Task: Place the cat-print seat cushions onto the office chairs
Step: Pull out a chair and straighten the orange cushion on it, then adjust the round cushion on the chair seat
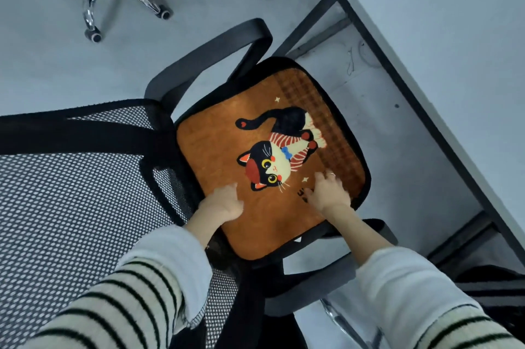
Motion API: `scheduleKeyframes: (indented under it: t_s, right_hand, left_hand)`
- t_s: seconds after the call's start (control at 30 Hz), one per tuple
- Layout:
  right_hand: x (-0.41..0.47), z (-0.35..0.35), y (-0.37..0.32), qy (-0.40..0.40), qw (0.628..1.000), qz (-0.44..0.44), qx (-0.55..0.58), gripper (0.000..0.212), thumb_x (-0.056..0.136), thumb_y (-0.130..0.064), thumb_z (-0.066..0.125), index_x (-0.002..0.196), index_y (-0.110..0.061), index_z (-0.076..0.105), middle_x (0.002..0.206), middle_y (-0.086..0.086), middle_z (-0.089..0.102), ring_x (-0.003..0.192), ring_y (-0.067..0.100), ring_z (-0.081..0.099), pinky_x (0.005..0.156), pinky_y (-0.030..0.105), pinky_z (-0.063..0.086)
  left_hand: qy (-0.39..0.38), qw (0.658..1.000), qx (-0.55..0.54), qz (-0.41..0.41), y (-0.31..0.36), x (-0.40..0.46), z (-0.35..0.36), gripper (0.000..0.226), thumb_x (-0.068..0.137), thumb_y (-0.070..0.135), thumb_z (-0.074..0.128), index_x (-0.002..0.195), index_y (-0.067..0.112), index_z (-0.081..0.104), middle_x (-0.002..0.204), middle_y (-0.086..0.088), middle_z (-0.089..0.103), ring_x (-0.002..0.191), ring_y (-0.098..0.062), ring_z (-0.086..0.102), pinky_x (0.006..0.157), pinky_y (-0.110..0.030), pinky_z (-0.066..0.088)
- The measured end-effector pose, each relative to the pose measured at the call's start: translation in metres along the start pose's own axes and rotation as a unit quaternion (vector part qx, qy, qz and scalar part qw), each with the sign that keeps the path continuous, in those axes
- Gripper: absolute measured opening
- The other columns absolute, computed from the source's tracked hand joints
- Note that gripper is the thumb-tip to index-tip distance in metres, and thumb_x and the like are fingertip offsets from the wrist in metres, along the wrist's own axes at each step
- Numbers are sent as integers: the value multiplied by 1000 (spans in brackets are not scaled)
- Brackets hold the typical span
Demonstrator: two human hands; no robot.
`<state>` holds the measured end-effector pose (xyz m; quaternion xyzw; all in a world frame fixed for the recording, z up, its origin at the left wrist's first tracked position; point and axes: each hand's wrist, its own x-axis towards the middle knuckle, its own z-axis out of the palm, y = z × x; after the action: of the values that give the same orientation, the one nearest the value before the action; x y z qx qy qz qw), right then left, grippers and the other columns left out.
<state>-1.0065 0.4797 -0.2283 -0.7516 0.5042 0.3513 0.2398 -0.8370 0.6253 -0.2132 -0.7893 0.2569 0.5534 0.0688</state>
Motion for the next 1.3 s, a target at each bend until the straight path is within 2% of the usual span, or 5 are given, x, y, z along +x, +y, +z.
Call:
scheduleKeyframes:
  t_s: [0.13, 0.47, 0.63, 1.17, 1.3]
  right_hand:
    - [-31, -38, -43, -46, 996, -72, 31, 46, 96, -35, 45, 136, -12, 44, 137, 13, 51, 123, 32, 49, 99, 37, 43]
    - [-174, -109, -185, 119, 982, -133, 63, 48, 99, -32, 41, 142, -12, 37, 137, 13, 52, 125, 30, 50, 105, 38, 38]
    - [-239, -139, -275, 152, 963, -185, 123, 54, 98, -34, 45, 147, -19, 27, 140, 12, 46, 122, 27, 51, 100, 35, 41]
    - [-204, -283, -519, 204, 895, -289, 270, 47, 98, -29, 46, 143, -24, 35, 135, 2, 51, 113, 16, 55, 68, 15, 41]
    - [-158, -336, -573, 201, 892, -280, 292, 47, 98, -29, 46, 143, -21, 36, 133, 2, 53, 120, 18, 52, 82, 16, 35]
  left_hand:
    - [60, 994, 47, 81, 16, -39, -57, 43, 96, 28, 41, 138, 15, 41, 141, -9, 46, 126, -28, 46, 104, -37, 40]
    - [236, 931, 103, 260, -46, -156, -211, 32, 96, 27, 38, 118, 9, 53, 122, -14, 58, 107, -33, 56, 92, -43, 47]
    - [286, 903, 52, 315, -125, -220, -271, 40, 97, 26, 41, 135, 15, 46, 133, -10, 54, 120, -28, 51, 99, -37, 42]
    - [342, 886, -1, 312, -250, -223, -526, 34, 96, 26, 45, 127, 17, 55, 123, -6, 61, 113, -21, 56, 94, -27, 41]
    - [343, 891, 4, 296, -257, -196, -605, 33, 97, 28, 43, 126, 21, 56, 123, -4, 62, 111, -20, 56, 88, -23, 39]
